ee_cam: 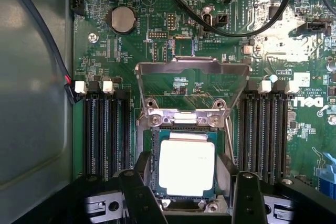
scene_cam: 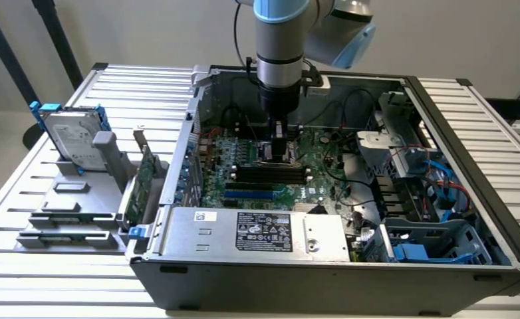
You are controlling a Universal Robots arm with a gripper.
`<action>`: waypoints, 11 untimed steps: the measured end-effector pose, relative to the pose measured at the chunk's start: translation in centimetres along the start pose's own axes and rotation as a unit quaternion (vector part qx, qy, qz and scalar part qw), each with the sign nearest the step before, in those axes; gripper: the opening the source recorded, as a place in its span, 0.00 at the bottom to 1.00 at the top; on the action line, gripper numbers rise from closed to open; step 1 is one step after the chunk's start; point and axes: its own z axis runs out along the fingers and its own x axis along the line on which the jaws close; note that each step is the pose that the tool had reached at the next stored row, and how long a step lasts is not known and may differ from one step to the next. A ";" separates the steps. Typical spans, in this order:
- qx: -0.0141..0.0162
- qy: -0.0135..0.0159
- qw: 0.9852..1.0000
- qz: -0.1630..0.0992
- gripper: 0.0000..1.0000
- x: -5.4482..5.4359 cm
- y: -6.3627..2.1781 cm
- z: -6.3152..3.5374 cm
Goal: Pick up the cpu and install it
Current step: 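Place the cpu into insertion slot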
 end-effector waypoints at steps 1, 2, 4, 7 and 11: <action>0.000 0.000 1.000 0.000 0.62 0.0 0.00 0.06; 0.000 0.000 1.000 0.000 0.62 0.0 -0.01 0.11; 0.000 0.000 1.000 0.000 0.62 0.0 -0.02 0.19; 0.000 0.000 1.000 0.000 0.62 0.0 -0.02 0.27; 0.000 0.004 1.000 0.000 0.62 0.0 -0.02 0.33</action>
